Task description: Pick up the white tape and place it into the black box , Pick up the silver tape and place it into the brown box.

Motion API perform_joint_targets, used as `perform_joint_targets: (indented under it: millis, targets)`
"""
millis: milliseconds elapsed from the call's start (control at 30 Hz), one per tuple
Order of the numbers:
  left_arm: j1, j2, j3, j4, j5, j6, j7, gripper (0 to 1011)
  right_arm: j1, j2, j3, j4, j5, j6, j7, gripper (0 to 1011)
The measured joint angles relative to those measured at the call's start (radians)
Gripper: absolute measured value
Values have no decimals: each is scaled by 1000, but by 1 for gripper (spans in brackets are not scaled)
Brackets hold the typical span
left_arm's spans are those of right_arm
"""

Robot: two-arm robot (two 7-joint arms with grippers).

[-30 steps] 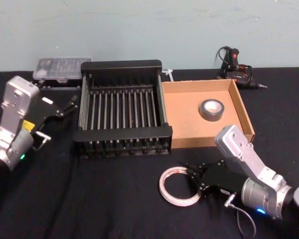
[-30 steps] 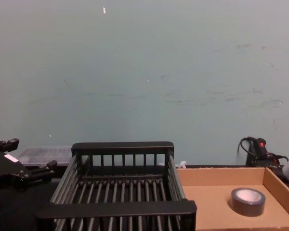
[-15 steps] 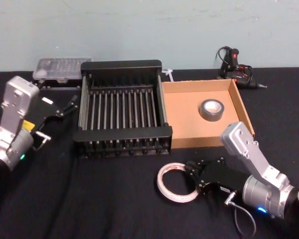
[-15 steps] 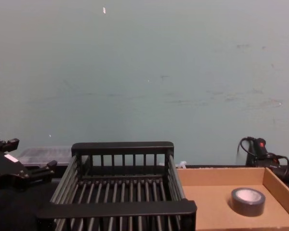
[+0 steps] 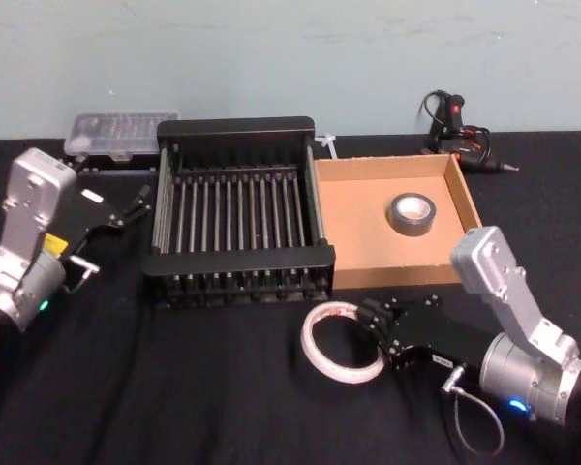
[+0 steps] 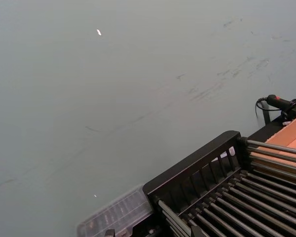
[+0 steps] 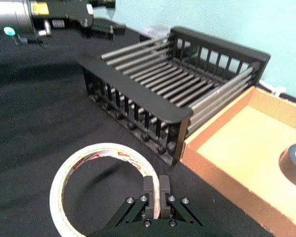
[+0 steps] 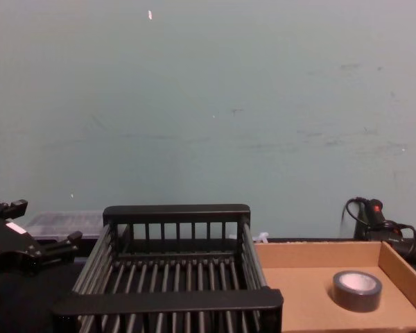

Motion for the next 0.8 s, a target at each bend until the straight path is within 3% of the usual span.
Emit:
perform_joint_targets:
  millis: [367, 800]
  targets:
    - [0, 0, 0, 0, 0, 0, 0, 1001, -21, 8, 31, -32, 66, -63, -6, 75]
    - [0, 0, 0, 0, 0, 0, 0, 1001, -30, 8, 47, -48, 109, -125, -19, 75]
